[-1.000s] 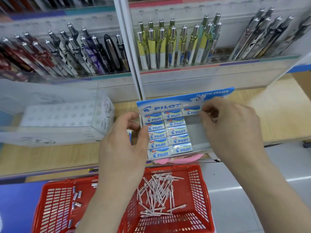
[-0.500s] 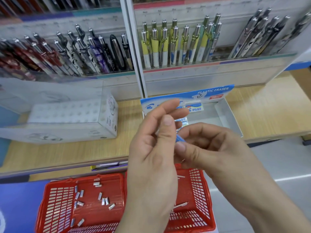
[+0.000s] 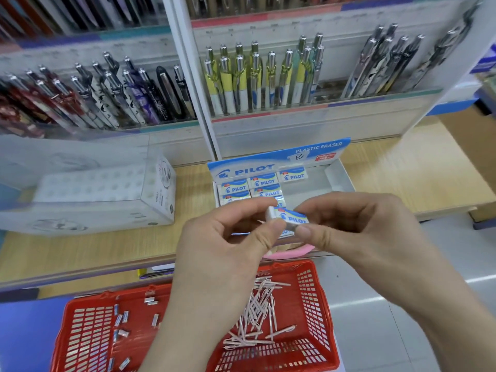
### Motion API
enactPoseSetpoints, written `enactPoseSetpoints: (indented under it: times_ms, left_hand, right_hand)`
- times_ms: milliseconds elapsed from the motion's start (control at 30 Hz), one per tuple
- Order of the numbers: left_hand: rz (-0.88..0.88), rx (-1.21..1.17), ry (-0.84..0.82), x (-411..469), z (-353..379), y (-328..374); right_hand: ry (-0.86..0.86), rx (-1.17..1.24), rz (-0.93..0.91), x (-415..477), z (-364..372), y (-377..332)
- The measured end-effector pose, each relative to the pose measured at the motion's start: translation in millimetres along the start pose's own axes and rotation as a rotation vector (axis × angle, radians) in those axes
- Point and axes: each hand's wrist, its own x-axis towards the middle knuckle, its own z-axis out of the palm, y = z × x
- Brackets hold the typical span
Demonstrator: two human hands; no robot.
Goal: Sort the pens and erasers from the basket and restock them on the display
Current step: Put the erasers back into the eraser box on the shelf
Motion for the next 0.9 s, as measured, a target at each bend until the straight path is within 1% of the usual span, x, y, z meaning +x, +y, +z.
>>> enactPoseSetpoints:
  times_ms: [67,133,200,300,400,500,633,900]
  left_hand:
    - [0.052,0.205,0.061,2,-1,-7]
    - [0.115,0.417,0.171,7,-7,-17]
    - [0.13,0.544,0.241,11,-16,-25]
    - [0.119,0.644,0.243,17,-22,-37]
    - [0.082,0.62,0.275,19,-22,-40]
    - [0.053,0.542,0.308,18,-21,-38]
    - [0.019,0.401,0.302,18,-19,-36]
    - [-0.013,0.292,0.3,21,-22,-41]
  right_hand:
    - [0.083,-0.236,-0.046,8,-9,1]
    - [0.201,-0.514,-0.102,17,-16,3]
    - [0.266,-0.713,-0.145,27,-19,2]
    - [0.227,-0.925,-0.215,41,-16,5]
    - [0.176,-1.05,-0.244,51,-13,9]
    - [0.202,-1.067,-0.25,57,-9,15]
    - [0.277,-0.911,-0.207,59,-6,19]
    - [0.24,-0.842,-0.079,61,-2,10]
